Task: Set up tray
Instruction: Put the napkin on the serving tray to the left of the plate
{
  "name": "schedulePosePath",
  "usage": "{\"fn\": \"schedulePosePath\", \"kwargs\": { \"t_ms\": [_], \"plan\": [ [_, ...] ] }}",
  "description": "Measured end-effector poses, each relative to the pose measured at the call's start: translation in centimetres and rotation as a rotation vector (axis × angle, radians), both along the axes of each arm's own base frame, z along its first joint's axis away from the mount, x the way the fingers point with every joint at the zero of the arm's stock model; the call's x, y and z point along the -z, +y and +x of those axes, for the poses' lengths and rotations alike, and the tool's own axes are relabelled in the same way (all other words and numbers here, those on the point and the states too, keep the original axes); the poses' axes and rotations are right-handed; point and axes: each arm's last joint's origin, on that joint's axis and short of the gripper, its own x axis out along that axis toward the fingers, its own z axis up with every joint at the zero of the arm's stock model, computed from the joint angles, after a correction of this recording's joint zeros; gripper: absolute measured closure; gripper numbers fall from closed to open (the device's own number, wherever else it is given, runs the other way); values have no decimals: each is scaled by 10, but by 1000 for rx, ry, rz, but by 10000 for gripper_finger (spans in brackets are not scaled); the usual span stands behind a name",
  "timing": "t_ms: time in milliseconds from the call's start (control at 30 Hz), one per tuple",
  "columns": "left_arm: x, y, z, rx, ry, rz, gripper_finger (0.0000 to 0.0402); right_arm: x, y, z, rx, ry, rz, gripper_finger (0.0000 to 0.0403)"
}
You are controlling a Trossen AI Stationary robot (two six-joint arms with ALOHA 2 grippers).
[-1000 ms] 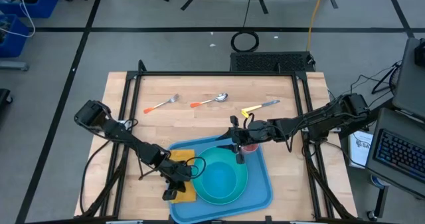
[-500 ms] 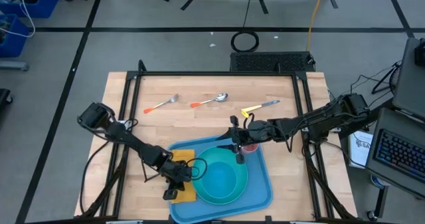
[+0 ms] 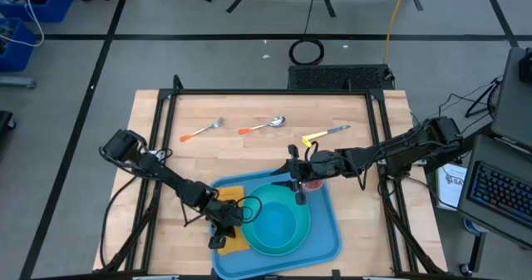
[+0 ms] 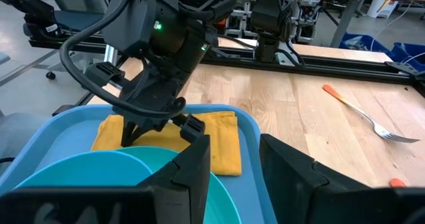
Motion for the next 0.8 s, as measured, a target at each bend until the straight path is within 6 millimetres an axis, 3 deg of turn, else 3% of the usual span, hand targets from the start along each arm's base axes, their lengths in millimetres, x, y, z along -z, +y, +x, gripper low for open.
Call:
{"fn": "schedulePosePath", "kwargs": {
  "t_ms": [333, 667, 800],
  "plan": [
    [-2, -1, 0, 8, 7, -37, 397, 1, 0, 0, 0, 6, -1, 280],
    [-2, -2, 0, 2, 24, -61, 322, 1, 0, 0, 0, 7, -1, 280],
    [-2, -2, -1, 0, 38, -63, 310, 1, 0, 0, 0, 7, -1, 280]
  ]
}}
